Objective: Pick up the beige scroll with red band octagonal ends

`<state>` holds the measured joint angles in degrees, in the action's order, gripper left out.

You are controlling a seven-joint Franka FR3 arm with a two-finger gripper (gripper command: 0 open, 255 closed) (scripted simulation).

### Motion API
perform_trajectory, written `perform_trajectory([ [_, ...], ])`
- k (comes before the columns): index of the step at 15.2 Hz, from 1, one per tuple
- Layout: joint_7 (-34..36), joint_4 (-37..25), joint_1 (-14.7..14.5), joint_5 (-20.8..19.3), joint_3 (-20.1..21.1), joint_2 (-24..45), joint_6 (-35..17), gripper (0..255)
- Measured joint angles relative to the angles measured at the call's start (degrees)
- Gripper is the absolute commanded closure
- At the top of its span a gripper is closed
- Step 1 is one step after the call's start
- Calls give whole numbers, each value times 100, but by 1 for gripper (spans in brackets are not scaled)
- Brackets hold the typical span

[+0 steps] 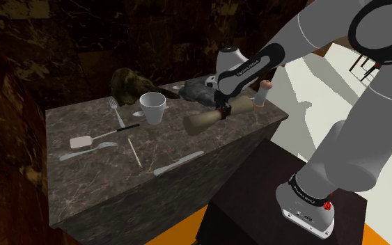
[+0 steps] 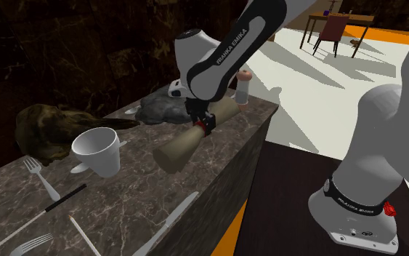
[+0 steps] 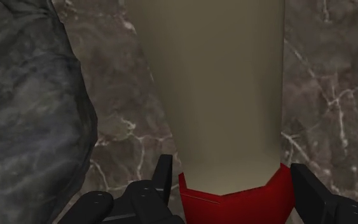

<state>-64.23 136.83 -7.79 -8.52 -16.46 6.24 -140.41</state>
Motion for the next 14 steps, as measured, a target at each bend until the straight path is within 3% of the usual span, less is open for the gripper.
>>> perform_trajectory([
  [14,22,-270,-34,-146,4,-789,1050,255],
])
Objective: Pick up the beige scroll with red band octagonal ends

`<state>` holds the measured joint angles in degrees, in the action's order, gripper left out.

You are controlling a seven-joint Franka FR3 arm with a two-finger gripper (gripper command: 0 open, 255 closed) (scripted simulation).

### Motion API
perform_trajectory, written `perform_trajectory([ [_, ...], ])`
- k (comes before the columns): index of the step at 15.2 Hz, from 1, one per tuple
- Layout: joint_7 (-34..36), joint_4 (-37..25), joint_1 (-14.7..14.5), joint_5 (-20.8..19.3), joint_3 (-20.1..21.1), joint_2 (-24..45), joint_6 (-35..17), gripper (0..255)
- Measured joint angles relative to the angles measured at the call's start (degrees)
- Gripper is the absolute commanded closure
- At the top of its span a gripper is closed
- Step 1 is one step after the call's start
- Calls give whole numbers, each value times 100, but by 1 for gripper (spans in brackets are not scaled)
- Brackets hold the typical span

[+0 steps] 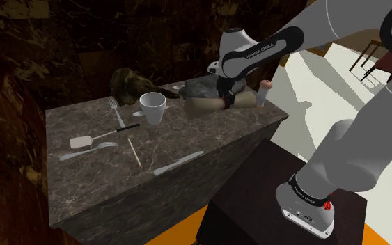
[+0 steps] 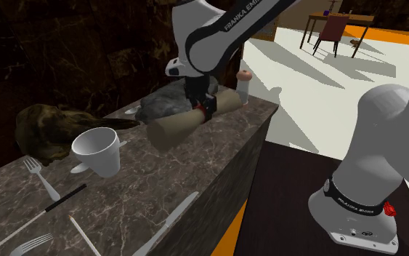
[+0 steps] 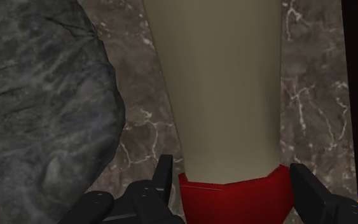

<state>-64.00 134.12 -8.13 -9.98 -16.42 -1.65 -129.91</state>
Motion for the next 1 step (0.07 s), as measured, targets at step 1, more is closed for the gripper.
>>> perform_trajectory([
  [1,-4,-27,0,-2,1,-25,51,255],
])
